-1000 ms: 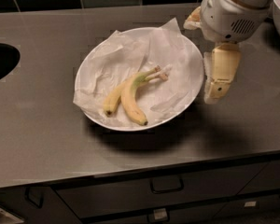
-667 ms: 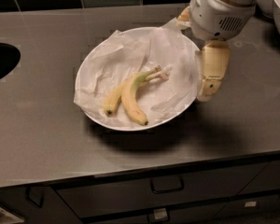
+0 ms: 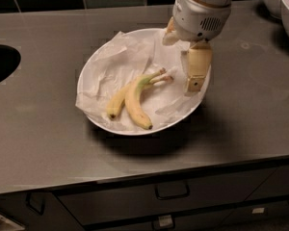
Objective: Pick banana from white bowl
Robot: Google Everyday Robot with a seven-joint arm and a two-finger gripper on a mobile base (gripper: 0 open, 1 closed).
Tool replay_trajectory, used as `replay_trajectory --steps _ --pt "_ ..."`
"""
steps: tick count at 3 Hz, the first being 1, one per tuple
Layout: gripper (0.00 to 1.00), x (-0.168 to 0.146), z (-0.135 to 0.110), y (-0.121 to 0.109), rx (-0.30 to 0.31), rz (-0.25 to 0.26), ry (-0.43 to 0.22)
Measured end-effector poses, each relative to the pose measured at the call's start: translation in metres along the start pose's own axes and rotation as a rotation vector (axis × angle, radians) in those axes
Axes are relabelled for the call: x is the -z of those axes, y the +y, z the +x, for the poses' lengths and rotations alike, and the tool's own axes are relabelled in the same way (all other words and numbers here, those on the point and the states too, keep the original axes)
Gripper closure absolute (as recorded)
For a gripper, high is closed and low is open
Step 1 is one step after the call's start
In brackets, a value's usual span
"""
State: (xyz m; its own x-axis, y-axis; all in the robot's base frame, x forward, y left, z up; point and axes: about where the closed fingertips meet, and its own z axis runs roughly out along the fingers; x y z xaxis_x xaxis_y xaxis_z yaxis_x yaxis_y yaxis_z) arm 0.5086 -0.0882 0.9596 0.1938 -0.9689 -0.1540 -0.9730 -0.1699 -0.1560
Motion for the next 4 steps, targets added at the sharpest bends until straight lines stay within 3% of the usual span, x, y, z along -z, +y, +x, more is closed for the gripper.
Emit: replay_trajectory --steps 1,2,3,4 --pt "0.25 -0.009 -0.004 -0.008 0.004 -0.019 -0.012" --pt "0.27 -0.019 -0.014 -0.014 0.029 -0.037 -0.025" --pt "0.11 -0.019 -0.014 -0.014 0.03 -0.037 -0.025" --pt "0.15 -0.019 -0.014 -0.014 0.03 -0.037 -0.025"
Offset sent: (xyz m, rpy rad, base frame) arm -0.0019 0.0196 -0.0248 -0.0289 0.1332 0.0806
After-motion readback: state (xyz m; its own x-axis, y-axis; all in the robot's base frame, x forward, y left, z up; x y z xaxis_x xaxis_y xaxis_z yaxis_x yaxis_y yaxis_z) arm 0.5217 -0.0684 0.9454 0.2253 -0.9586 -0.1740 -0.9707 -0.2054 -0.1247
